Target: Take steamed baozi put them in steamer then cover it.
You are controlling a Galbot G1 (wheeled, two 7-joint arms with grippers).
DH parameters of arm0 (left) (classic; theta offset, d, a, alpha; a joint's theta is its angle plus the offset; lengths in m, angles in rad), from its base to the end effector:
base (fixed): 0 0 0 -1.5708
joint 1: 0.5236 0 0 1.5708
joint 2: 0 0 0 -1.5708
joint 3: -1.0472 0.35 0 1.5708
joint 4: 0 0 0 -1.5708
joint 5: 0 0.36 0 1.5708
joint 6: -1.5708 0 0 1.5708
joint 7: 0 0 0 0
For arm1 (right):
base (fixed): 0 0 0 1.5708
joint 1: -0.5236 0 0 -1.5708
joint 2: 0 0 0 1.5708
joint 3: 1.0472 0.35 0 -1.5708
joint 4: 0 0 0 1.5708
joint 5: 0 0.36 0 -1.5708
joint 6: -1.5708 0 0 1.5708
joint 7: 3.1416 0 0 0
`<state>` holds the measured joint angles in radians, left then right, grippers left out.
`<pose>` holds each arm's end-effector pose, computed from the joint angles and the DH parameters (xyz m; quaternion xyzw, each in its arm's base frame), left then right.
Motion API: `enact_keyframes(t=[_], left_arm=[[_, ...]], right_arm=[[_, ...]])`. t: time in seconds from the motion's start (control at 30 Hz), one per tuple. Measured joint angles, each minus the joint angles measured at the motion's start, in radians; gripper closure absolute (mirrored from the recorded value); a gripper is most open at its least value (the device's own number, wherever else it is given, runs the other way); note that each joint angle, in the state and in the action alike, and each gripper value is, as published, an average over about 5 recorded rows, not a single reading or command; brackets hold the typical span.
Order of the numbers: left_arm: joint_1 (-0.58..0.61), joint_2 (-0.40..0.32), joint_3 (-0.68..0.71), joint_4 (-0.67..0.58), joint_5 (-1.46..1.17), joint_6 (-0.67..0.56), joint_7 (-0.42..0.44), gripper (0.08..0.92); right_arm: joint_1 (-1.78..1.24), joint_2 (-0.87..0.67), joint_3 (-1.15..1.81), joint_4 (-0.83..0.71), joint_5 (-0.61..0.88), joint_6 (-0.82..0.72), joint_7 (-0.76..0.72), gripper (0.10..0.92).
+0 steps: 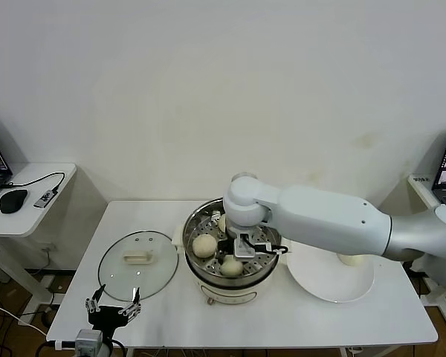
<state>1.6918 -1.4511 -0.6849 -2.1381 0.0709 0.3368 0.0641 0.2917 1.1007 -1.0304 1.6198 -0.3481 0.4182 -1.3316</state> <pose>0.1496 0.0671 -0.2997 0.0212 -0.9718 -0.1165 0.2041 0.4483 0.1700 -0.0997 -0.6727 0.0327 -0.7377 0.0469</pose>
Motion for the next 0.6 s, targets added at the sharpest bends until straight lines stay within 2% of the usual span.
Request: enact_keyframes(t=[0.1,0.2,0.4,0.6], left_arm=[[0.001,0.001,0.0,0.0,0.001,0.0,0.0,0.177],[0.001,0.002,0.001,-0.001,0.001,0.0,0.001,0.177],[0.0,0.009,0.004,-0.005,0.0,0.0,0.003,0.177],[0.006,0.015,0.009,-0.018,-0.001,0.001,0.01,0.177]], right_arm=[[0.006,-0.007,0.011,0.006,0.004,-0.013,0.007,0.259],[0.018,-0.021,0.029,0.015,0.016,-0.033,0.013,0.213],[0.062,-0.083,0.082,0.027,0.068,-0.111,0.022,0.203],[0.116,-0.191,0.13,0.012,0.172,-0.256,0.027,0.203]])
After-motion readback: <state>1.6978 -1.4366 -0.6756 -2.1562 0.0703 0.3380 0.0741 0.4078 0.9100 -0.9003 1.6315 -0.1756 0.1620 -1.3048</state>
